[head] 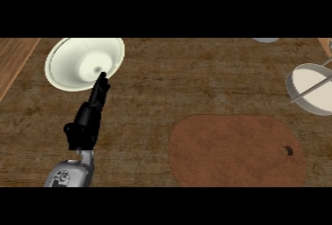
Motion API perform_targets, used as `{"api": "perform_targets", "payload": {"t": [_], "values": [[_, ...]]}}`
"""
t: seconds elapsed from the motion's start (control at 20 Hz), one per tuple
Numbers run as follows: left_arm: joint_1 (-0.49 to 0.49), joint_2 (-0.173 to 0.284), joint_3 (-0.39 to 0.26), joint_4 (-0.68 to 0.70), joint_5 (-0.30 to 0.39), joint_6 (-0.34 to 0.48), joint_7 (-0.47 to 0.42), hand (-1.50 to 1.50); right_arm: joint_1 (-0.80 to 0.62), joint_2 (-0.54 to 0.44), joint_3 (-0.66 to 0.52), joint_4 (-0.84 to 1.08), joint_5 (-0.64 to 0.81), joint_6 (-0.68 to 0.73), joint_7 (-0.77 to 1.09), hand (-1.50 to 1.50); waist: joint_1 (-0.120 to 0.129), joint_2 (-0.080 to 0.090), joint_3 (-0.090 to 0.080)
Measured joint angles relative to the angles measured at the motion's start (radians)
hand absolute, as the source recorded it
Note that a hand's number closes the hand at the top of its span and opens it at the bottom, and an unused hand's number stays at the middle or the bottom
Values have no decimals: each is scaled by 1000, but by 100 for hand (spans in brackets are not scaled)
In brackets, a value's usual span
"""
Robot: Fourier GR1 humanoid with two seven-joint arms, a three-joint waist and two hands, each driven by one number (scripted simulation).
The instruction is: Pick the squash from the cutting board and place it in the tiered basket
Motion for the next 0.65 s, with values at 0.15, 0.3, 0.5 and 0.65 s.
{"api": "perform_targets", "payload": {"t": [0.15,0.3,0.5,0.65], "values": [[-12,2,2,3,-3,0,-1,0,-8,-59,-44,71,-30,33,37,-150,4,5,2],[-15,-3,-1,-3,-2,2,1,0,6,-102,-85,133,-63,60,59,-150,6,10,4],[-12,-10,-3,-6,-5,8,-6,0,52,-152,-120,177,-94,89,58,-150,0,15,9],[-9,-7,2,-9,0,6,-9,0,86,-181,-140,195,-113,108,58,-150,-7,17,13]]}}
